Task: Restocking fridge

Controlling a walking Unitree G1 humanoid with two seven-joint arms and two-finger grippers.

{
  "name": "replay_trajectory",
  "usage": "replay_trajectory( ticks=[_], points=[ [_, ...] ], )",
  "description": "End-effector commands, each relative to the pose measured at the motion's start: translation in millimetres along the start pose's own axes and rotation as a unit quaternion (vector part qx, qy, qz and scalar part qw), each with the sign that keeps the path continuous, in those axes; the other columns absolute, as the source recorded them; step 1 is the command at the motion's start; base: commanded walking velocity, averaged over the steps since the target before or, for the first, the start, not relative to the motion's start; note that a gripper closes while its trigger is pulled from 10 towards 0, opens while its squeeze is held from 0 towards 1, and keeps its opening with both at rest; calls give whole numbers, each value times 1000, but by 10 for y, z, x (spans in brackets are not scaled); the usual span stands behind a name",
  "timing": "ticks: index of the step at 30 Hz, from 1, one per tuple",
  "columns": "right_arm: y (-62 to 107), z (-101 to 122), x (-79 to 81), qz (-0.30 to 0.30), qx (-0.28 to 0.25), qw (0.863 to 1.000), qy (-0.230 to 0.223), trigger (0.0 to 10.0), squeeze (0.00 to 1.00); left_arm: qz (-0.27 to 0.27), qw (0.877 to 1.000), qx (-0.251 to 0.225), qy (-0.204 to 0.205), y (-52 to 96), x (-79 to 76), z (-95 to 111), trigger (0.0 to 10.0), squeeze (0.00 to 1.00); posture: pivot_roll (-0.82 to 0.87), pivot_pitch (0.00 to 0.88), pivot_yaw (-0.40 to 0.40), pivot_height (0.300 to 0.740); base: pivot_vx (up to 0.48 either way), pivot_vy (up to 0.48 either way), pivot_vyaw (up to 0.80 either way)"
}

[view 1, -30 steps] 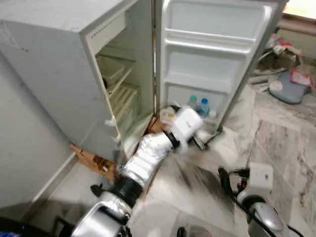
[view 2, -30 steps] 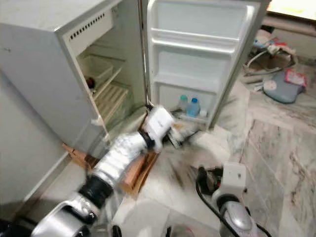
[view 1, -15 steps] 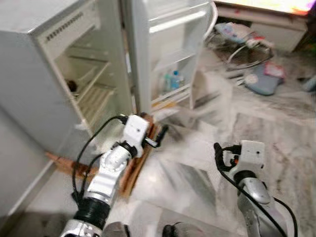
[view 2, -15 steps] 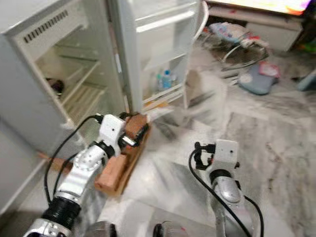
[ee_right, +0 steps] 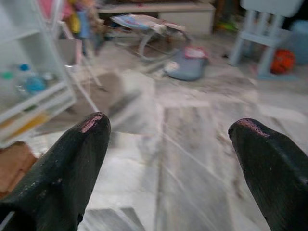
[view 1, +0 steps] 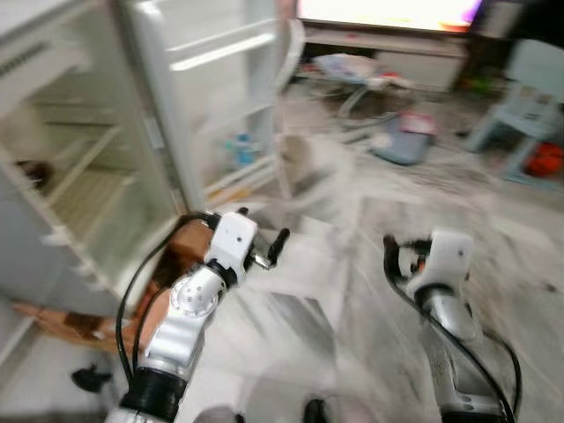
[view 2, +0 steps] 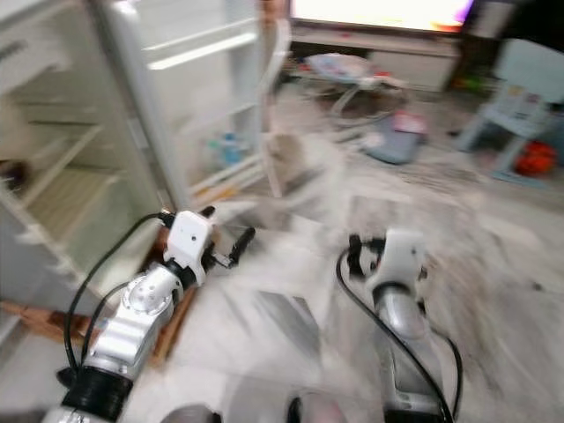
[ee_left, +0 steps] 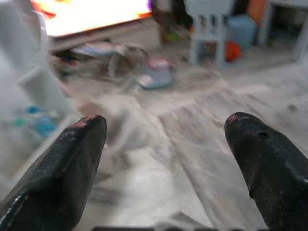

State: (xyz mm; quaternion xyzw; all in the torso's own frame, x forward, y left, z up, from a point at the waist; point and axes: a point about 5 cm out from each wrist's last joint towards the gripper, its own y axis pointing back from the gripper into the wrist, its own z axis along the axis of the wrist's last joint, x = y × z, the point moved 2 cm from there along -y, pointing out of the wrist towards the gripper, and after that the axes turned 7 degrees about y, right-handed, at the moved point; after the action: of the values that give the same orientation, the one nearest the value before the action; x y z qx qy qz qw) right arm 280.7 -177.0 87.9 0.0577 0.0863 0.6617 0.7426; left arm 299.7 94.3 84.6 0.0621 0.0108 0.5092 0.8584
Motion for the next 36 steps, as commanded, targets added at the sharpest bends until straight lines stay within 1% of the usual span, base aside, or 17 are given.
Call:
replay_trajectory(
  ticks=[1, 3, 7, 10, 13, 15, 18, 22, 26, 29, 31, 33, 35, 36],
  points=[
    [-23, 7, -38, -6, -1, 1000, 3, 10000, 0, 7, 1000, -3, 0, -20, -7, 28, 10000, 0, 79, 78, -7, 740, 251, -405, -800],
    [-26, 5, -32, -5, -1, 1000, 3, 10000, 0, 8, 1000, 0, 3, -24, -25, 14, 10000, 0, 79, 77, -7, 740, 259, -401, -800],
    [7, -2, -16, -3, -7, 1000, 6, 10000, 0, 12, 1000, 10, 8, 0, -46, -51, 10000, 0, 66, 65, 4, 740, 385, -278, 0],
    [22, -15, -13, -4, -8, 1000, 9, 10000, 0, 13, 1000, 16, 16, 26, -50, -85, 10000, 0, 57, 55, 12, 740, 442, 0, 0],
    [61, -19, -29, -5, -14, 1000, 23, 10000, 0, 11, 999, 23, 22, 75, -56, -146, 10000, 0, 38, 43, 18, 740, 469, 0, 0],
    [74, -29, -43, -7, -14, 1000, 25, 10000, 0, 13, 999, 26, 23, 87, -34, -171, 10000, 0, 31, 39, 20, 740, 480, 0, 0],
    [80, -49, -65, -10, -13, 999, 28, 10000, 0, 28, 999, 32, 31, 88, 50, -217, 10000, 0, 22, 25, 20, 740, 480, 0, -713],
    [69, -31, -64, -9, -17, 999, 32, 10000, 0, 36, 998, 30, 38, 54, 89, -198, 10000, 0, 17, 21, 13, 740, 480, 0, -800],
    [26, 29, -38, -1, -29, 999, 39, 10000, 0, 40, 999, 10, 23, -7, 126, -71, 10000, 0, 31, 21, -3, 740, 480, 0, -800],
    [8, 50, -4, 7, -33, 999, 40, 10000, 0, 40, 999, 7, 22, -12, 133, -59, 10000, 0, 32, 21, -5, 740, 480, 0, -800],
    [-30, 101, 22, 16, -46, 998, 50, 10000, 0, 46, 999, 6, 25, -16, 161, -67, 10000, 0, 37, 19, 1, 740, 480, 0, -800],
    [-70, 153, -24, 14, -57, 996, 61, 10000, 0, 49, 998, 3, 32, -23, 173, -53, 10000, 0, 37, 19, 2, 740, 480, 0, -800],
    [-76, 159, -38, 13, -58, 996, 61, 10000, 0, 49, 998, 2, 34, -26, 172, -49, 10000, 0, 37, 19, 2, 740, 480, 0, -800],
    [-91, 163, -72, 9, -56, 997, 59, 10000, 0, 46, 998, -1, 30, -31, 165, -39, 10000, 0, 39, 18, 0, 740, 480, 0, -800]
  ],
)
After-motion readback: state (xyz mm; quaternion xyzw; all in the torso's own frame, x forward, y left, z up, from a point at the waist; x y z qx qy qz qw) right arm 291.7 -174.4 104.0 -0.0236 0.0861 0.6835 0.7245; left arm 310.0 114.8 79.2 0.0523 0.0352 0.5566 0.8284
